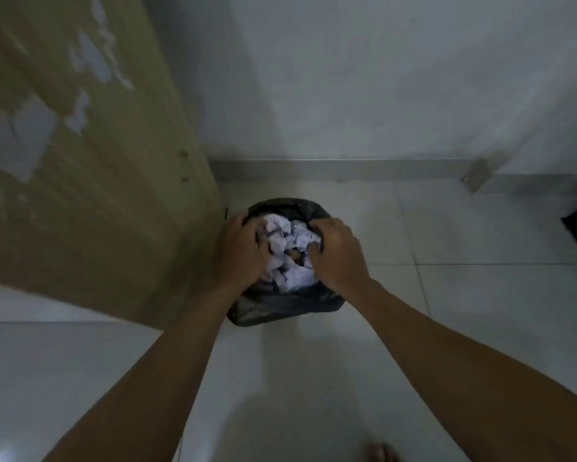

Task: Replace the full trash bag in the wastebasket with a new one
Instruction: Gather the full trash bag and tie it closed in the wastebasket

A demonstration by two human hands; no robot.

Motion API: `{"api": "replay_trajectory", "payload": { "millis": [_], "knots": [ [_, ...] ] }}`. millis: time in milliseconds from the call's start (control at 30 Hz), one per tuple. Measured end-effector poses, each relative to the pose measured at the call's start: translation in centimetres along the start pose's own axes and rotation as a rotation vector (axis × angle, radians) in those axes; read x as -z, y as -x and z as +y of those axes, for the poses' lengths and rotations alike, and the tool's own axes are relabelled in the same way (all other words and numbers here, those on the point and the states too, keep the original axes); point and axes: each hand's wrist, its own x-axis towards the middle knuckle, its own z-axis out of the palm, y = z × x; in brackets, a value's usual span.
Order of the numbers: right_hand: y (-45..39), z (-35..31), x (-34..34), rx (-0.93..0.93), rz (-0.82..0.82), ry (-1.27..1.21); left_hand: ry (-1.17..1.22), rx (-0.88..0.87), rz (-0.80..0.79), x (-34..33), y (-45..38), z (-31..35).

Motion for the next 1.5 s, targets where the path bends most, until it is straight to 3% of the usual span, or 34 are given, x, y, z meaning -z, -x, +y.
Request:
{"api": "replay_trajectory", "payload": {
  "millis": [167, 267, 367, 467, 567, 633, 767, 867, 967, 1067, 1167, 1267, 1400, 1433, 1500],
  "knots": [
    [-1.5, 2.0, -2.4, 0.017, 0.176, 0.117, -0.045, 0.008, 0.08, -0.5, -1.7, -2.6],
    [-2.4, 3.0, -2.1, -0.023, 0.158, 0.005, 0.166, 0.195, 0.092, -1.0, -2.0, -2.9],
    [-3.7, 3.0, -1.3, -0.266, 0.076, -0.243, 0.311, 0.507, 0.058, -1.4, -3.1, -2.9],
    [-4.3, 3.9, -1.5, -0.557, -0.076, -0.432, 0.451, 0.699, -0.046, -1.9, -3.7, -4.0],
    [-4.1, 4.8, -1.6, -0.771, -0.163, -0.59, 0.55, 0.763, -0.035, -1.7, -3.7, -5.2],
    [-4.2, 4.9, -1.2, -0.802, -0.12, -0.616, 0.565, 0.753, -0.001, -1.6, -3.7, -5.5],
    [-4.8, 4.9, -0.2, -0.747, -0.001, -0.582, 0.647, 0.749, 0.121, -1.1, -3.6, -4.9],
    [-5.6, 5.3, 0.6, -0.679, 0.104, -0.451, 0.559, 0.652, 0.243, -0.7, -3.5, -3.7],
    [-5.9, 4.1, 1.3, -0.56, 0.247, -0.368, 0.433, 0.461, 0.356, -0.2, -3.5, -2.8],
    [-6.3, 2.1, 1.6, -0.319, 0.337, -0.402, 0.42, 0.227, 0.409, 0.4, -3.6, -1.6],
    [-6.6, -0.2, 1.6, -0.062, 0.295, -0.508, 0.426, -0.011, 0.435, 1.4, -3.4, 0.4],
    [-5.9, -2.0, 1.8, 0.102, 0.109, -0.517, 0.384, -0.19, 0.418, 2.1, -2.6, 1.6],
    [-5.1, -1.4, 2.1, 0.094, -0.209, -0.446, 0.29, -0.143, 0.202, 2.0, -1.0, 1.0],
    [-4.9, -0.9, 2.2, 0.089, -0.189, -0.425, 0.225, -0.098, 0.177, 1.9, -0.5, 0.8],
    [-4.9, 0.5, 2.1, 0.094, 0.041, -0.361, 0.094, 0.039, 0.135, 2.1, 0.1, 0.3]
  ]
}}
